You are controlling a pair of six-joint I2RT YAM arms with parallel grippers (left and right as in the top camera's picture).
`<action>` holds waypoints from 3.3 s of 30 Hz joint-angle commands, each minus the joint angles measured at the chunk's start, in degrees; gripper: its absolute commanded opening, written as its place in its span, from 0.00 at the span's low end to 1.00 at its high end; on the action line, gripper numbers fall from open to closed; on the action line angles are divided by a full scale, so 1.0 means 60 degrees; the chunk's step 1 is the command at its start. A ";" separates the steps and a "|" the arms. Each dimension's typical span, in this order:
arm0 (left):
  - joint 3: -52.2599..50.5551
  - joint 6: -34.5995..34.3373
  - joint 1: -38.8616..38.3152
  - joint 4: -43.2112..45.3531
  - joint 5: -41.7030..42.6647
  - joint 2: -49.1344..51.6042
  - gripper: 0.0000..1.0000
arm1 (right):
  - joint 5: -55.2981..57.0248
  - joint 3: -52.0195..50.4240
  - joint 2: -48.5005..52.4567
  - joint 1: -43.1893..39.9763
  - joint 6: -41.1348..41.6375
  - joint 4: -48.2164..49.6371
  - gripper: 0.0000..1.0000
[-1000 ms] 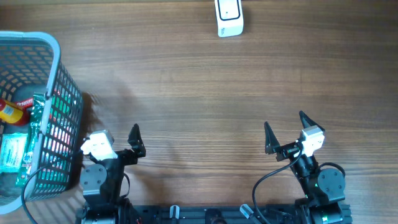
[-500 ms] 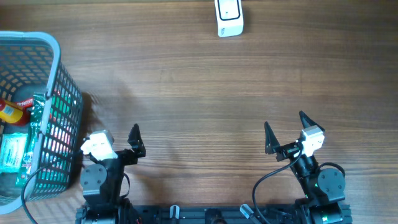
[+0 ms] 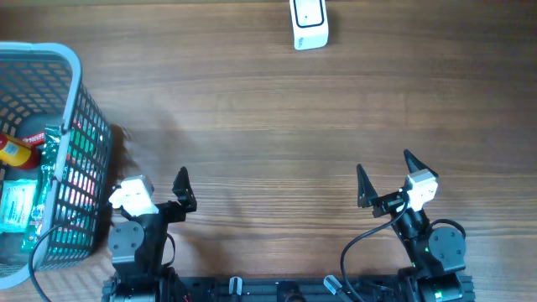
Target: Scan the item barcode
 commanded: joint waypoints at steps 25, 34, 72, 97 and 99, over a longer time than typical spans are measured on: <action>0.0007 -0.0401 0.0062 0.0117 0.0510 -0.0051 1.00 | -0.0069 -0.0018 0.0025 0.0036 -0.0015 0.0026 1.00; 0.0197 -0.0627 0.0062 0.2721 0.1727 0.0849 1.00 | -0.0069 -0.0022 0.0025 0.0036 -0.0011 0.0026 1.00; 0.7020 -0.2131 0.0423 0.4444 0.6812 0.9238 1.00 | -0.0069 -0.0022 0.0025 0.0036 -0.0018 0.0026 1.00; 1.2557 -0.2630 0.2339 -0.4590 -0.5249 0.9883 1.00 | -0.0069 -0.0022 0.0025 0.0036 -0.0018 0.0026 1.00; 1.2557 -0.2688 0.2674 -0.4441 -0.5224 1.0258 1.00 | -0.0069 -0.0022 0.0025 0.0036 -0.0018 0.0026 1.00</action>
